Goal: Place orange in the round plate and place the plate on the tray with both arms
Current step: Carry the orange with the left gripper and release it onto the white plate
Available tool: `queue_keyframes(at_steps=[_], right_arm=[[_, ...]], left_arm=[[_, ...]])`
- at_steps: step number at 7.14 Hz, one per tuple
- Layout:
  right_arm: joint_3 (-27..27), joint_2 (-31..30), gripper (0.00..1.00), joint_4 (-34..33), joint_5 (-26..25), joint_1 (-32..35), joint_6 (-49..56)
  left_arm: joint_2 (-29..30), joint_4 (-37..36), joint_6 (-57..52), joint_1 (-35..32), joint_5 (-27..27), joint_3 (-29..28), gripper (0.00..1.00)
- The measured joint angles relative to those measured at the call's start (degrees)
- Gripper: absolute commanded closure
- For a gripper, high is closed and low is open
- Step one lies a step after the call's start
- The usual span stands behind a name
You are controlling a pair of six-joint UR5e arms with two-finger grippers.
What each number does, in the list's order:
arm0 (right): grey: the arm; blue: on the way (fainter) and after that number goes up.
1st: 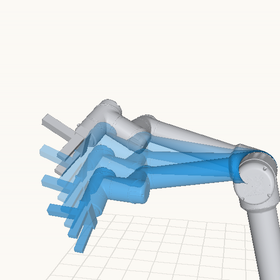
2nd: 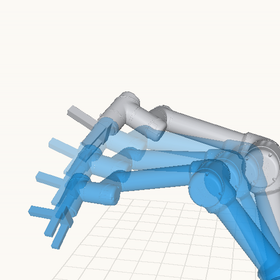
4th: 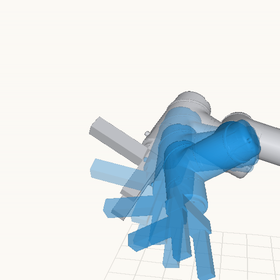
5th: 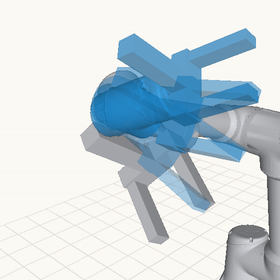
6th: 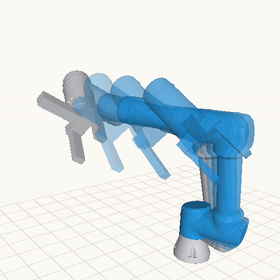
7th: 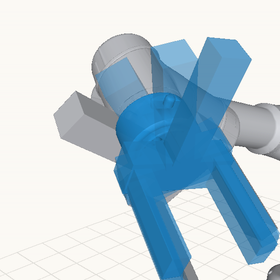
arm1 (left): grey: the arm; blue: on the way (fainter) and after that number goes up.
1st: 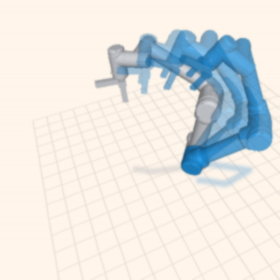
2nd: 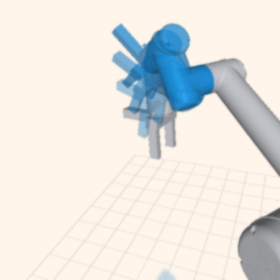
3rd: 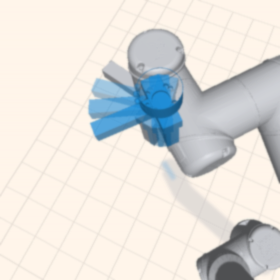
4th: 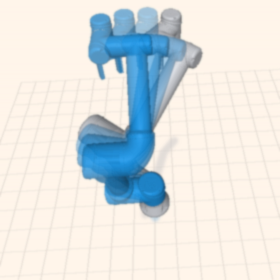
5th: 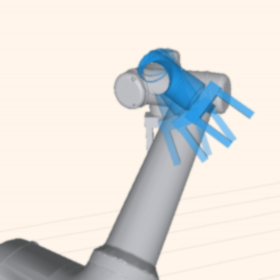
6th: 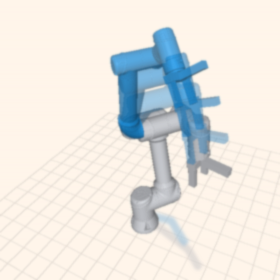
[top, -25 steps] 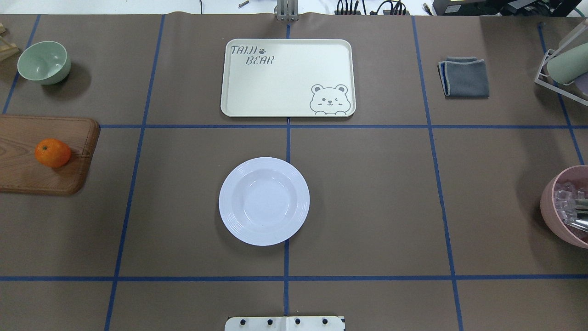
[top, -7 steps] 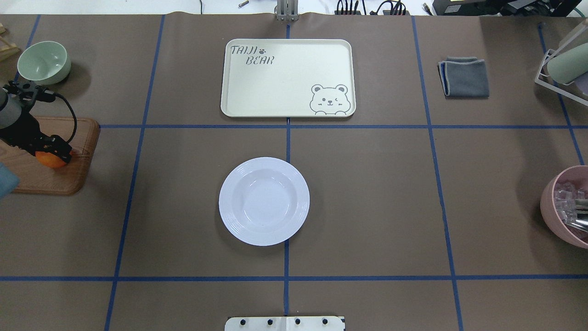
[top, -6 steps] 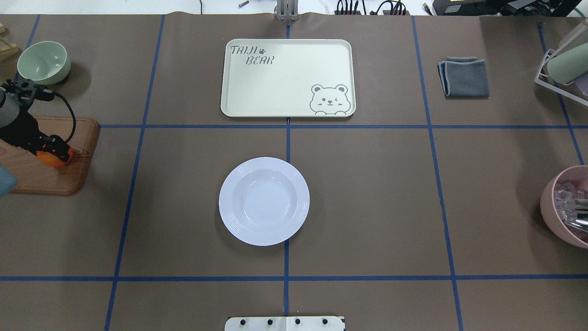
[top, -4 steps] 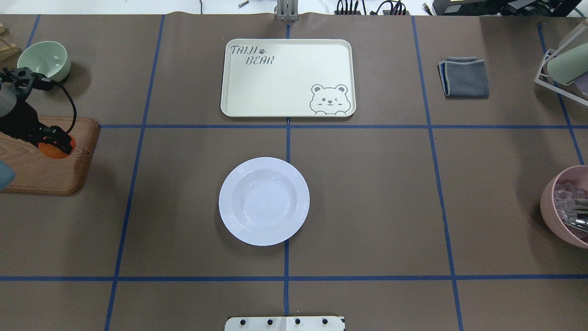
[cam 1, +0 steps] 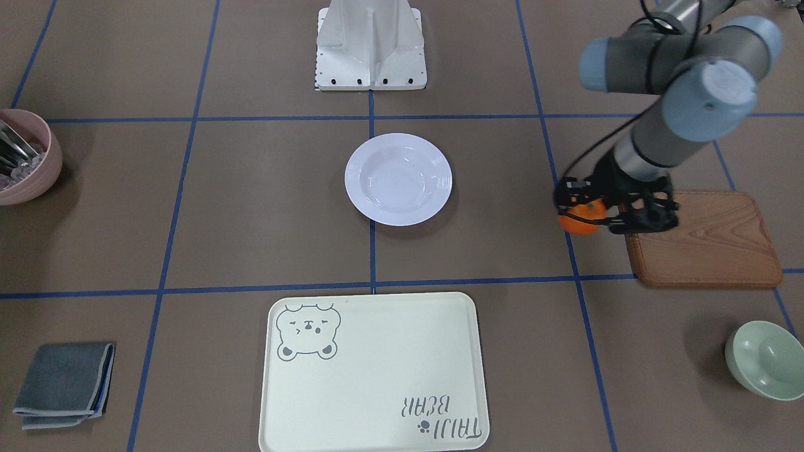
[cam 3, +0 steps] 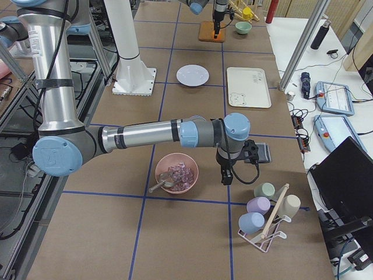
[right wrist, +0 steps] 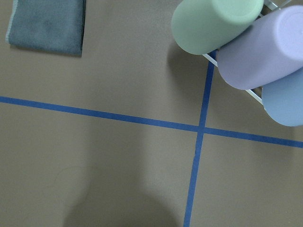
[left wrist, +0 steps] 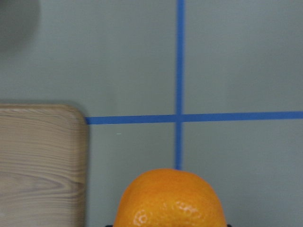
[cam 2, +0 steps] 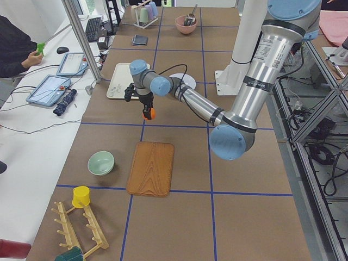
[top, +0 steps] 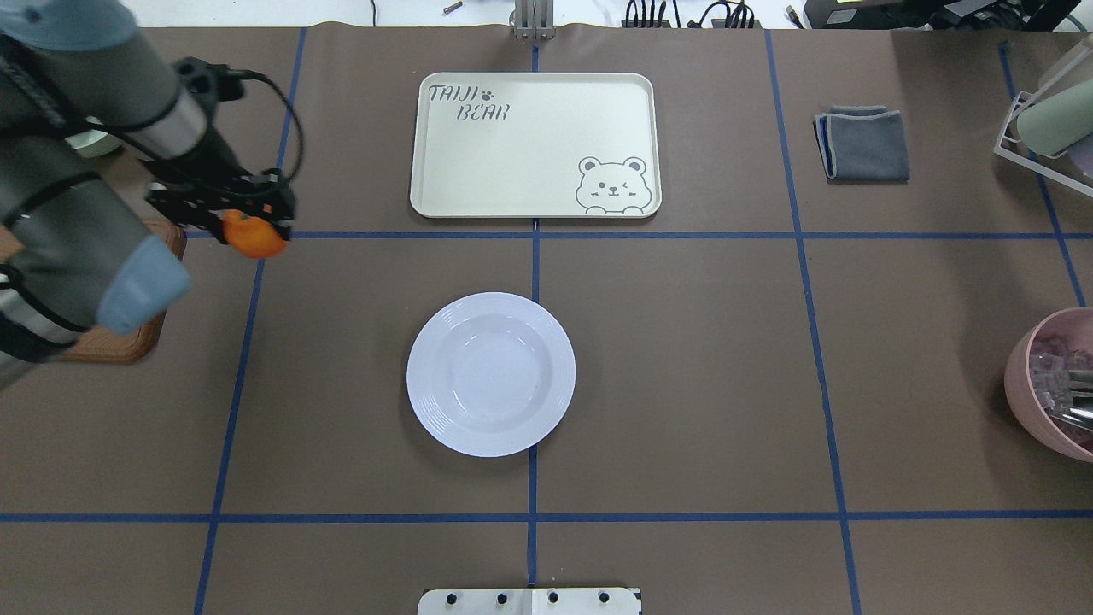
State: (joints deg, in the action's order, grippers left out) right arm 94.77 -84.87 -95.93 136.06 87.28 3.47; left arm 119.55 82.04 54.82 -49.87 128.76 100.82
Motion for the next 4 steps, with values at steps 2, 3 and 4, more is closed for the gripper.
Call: queue_keyframes(at_steps=[2, 3, 4], right_arm=[[0.11, -0.02, 0.0, 0.11, 0.11, -0.3, -0.09], [0.18, 0.02, 0.0, 0.13, 0.27, -0.32, -0.14], [0.21, 0.15, 0.0, 0.12, 0.81, -0.35, -0.18]], left_arm=[[8.39, -0.53, 15.39, 10.07, -2.45, -0.38, 1.0], [11.28, -0.44, 18.98, 13.88, -4.63, -1.86, 1.0], [13.4, 0.08, 20.55, 16.98, -7.25, -4.54, 1.0]])
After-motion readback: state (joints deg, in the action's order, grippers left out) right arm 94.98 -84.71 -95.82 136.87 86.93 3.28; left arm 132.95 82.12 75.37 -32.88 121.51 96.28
